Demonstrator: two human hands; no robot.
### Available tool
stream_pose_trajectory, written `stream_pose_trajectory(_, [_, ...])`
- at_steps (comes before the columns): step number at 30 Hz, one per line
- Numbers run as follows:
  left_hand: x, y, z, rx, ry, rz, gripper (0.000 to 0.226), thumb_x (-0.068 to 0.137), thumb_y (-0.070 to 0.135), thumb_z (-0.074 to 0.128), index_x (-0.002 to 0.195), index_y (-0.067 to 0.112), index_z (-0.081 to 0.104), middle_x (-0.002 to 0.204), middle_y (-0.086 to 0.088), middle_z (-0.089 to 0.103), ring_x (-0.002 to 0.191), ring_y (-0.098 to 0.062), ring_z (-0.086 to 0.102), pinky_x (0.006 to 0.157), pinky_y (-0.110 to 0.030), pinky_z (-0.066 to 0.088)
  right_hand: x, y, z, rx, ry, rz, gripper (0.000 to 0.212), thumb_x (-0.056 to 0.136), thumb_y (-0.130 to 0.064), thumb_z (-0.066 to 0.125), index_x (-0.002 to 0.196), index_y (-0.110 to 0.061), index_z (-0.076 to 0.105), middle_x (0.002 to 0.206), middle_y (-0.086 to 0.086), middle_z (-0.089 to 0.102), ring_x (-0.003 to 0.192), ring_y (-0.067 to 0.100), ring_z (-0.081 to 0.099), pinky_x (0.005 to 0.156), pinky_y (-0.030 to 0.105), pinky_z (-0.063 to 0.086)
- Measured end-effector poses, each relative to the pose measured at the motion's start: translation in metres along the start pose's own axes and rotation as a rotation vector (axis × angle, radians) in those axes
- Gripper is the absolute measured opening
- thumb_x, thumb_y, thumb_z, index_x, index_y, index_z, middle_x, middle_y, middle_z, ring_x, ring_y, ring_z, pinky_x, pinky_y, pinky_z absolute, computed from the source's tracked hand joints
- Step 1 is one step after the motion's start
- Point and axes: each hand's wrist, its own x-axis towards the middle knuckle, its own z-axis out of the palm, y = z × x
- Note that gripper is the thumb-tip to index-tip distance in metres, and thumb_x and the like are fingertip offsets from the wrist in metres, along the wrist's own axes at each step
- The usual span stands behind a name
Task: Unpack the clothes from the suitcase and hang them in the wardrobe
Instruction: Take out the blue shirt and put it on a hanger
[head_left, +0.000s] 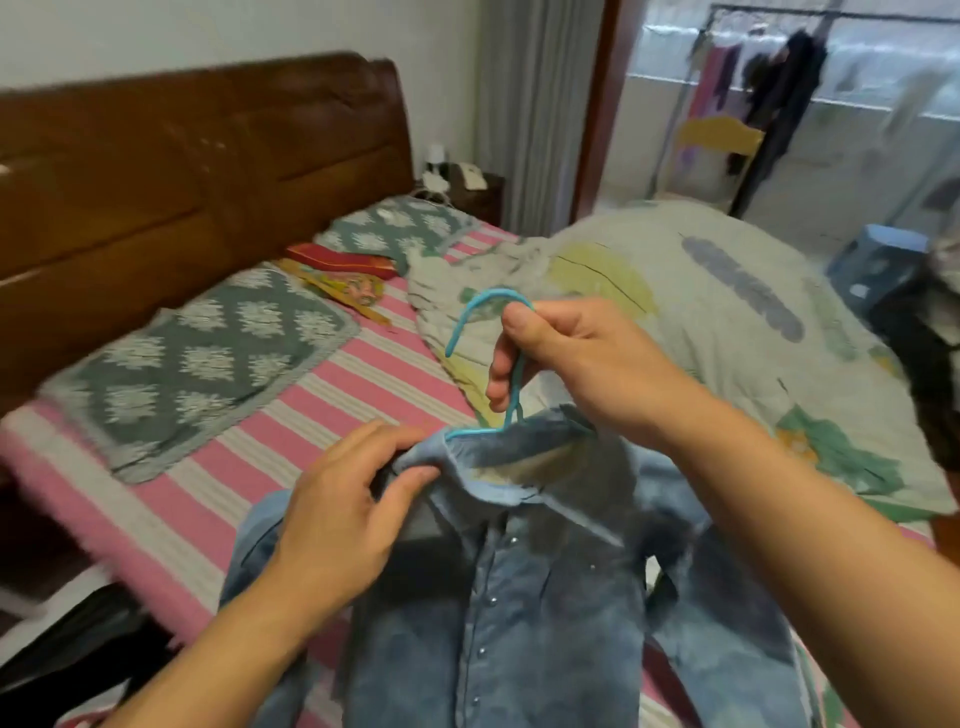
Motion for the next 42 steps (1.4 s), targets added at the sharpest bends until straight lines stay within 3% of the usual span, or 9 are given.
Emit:
stream_pose_trajectory(7, [-0.055,0.142,-0.146,0.252,0.157,-0.137,0.057,0.087,0.055,0.048,0.132,0.022,0.059,0.11,-0.003,0.059,0.092,-0.016,0.061,0.085,-0.022,0.044,-0.052,-0.128,0.066,0.102,-0.21,-0.251,0.042,0.107,-0.021,0.041,0.072,-0.006,0.057,0.065,0.01,0.064,0.063,0.027,0.063,0.067,0.037,0.052])
stream_pose_trajectory(10, [-0.052,0.188,-0.206,0.219,-0.173,-0.787,0.08,0.075,0.092,0.038,0.114,0.032,0.072,0.095,0.001,0.071,0.078,-0.017,0.064,0.073,-0.032,0.049,-0.071,-0.168,0.103,0.056,-0.338,-0.366,0.043,0.106,-0.026,0.043,0.075,-0.003,0.06,0.071,0.014,0.068,0.069,0.029,0.065,0.074,0.042,0.054])
stream_pose_trajectory(14, [-0.092,0.203,-0.264,0.129,-0.388,-0.956,0.024,0.09,0.035,0.068,0.079,0.014,0.075,0.073,-0.001,0.069,0.065,-0.012,0.061,0.064,-0.025,0.05,-0.083,-0.204,0.165,-0.206,-0.325,-0.557,0.047,0.104,-0.035,0.046,0.071,-0.01,0.067,0.072,0.006,0.072,0.071,0.014,0.065,0.081,0.044,0.054])
stream_pose_trajectory(19, [-0.182,0.201,-0.308,0.218,0.114,-0.478,0.027,0.099,0.035,0.061,0.074,0.033,0.071,0.065,0.016,0.058,0.066,-0.001,0.05,0.067,-0.033,0.042,-0.078,-0.206,0.238,-0.186,-0.295,-0.507,0.05,0.103,-0.041,0.046,0.069,-0.017,0.074,0.079,-0.001,0.075,0.08,0.019,0.069,0.085,0.05,0.052])
stream_pose_trajectory(28, [-0.315,0.178,-0.39,0.802,0.428,-0.318,0.031,0.099,0.045,0.045,0.106,0.024,0.067,0.099,0.01,0.07,0.093,-0.012,0.066,0.081,-0.031,0.051,-0.082,-0.253,0.388,0.113,-0.789,-0.511,0.038,0.105,-0.044,0.041,0.116,-0.021,0.069,0.109,-0.001,0.073,0.096,0.005,0.067,0.086,0.024,0.054])
stream_pose_trajectory(33, [-0.402,0.157,-0.459,1.089,0.653,-0.557,0.03,0.1,0.045,0.045,0.102,0.023,0.065,0.096,0.004,0.07,0.093,-0.024,0.068,0.073,-0.041,0.054,-0.065,-0.182,0.469,-0.651,-0.702,-0.855,0.043,0.091,-0.069,0.033,0.079,-0.03,0.046,0.076,-0.003,0.058,0.081,0.029,0.063,0.068,0.042,0.045])
stream_pose_trajectory(36, [-0.464,0.155,-0.474,1.354,0.64,-0.776,0.042,0.1,0.053,0.036,0.085,0.019,0.055,0.074,-0.004,0.064,0.07,-0.037,0.066,0.05,-0.041,0.05,-0.07,-0.171,0.52,-0.555,-0.714,-1.014,0.023,0.1,-0.048,0.047,0.106,-0.029,0.059,0.084,0.01,0.069,0.083,0.039,0.064,0.062,0.04,0.039])
stream_pose_trajectory(39, [-0.509,0.17,-0.478,1.349,0.74,-0.884,0.042,0.101,0.052,0.035,0.078,0.018,0.047,0.065,-0.004,0.057,0.063,-0.037,0.06,0.049,-0.038,0.042,-0.081,-0.192,0.55,-0.305,-0.963,-1.113,0.054,0.101,-0.046,0.05,0.151,-0.044,0.029,0.09,-0.011,0.07,0.064,0.007,0.058,0.072,0.035,0.052])
stream_pose_trajectory(42, [-0.545,0.191,-0.487,1.211,0.986,-1.016,0.033,0.103,0.042,0.048,0.078,0.02,0.05,0.07,-0.006,0.059,0.07,-0.037,0.06,0.058,-0.04,0.041,-0.099,-0.209,0.566,-0.29,-1.311,-1.328,0.063,0.101,-0.038,0.057,0.156,-0.037,0.027,0.127,-0.039,0.052,0.097,-0.021,0.051,0.094,0.011,0.042])
